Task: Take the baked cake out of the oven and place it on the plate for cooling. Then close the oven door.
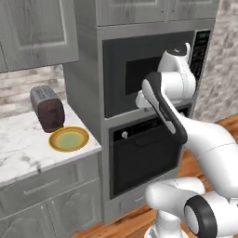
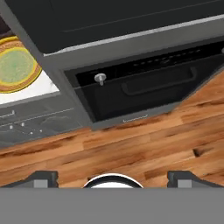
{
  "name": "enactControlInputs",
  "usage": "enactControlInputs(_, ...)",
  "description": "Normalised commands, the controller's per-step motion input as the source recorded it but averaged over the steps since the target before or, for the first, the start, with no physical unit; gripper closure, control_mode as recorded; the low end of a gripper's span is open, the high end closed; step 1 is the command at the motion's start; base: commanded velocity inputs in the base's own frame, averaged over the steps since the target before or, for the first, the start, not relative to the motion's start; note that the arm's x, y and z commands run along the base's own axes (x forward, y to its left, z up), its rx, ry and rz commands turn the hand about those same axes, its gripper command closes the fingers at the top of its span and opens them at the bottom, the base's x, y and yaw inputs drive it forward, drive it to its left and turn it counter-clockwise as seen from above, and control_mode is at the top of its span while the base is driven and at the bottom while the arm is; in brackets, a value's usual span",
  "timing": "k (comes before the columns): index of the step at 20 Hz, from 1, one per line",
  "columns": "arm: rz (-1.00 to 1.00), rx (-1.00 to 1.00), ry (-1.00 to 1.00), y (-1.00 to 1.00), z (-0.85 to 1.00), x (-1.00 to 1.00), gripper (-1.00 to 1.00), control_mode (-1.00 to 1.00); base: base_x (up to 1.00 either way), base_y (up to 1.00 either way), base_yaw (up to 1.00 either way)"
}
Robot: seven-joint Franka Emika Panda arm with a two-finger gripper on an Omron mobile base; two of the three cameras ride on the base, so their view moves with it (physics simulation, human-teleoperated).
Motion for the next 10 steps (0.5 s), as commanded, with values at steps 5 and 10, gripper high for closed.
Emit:
enactControlInputs(5,0.00,0.00,0.00,0.00,0.00,0.00,-1.00,1.00,0.26,0.66,-0.69)
enactControlInputs(10,0.00,0.00,0.00,0.00,0.00,0.00,-1.00,1.00,0.19,0.85,-0.60)
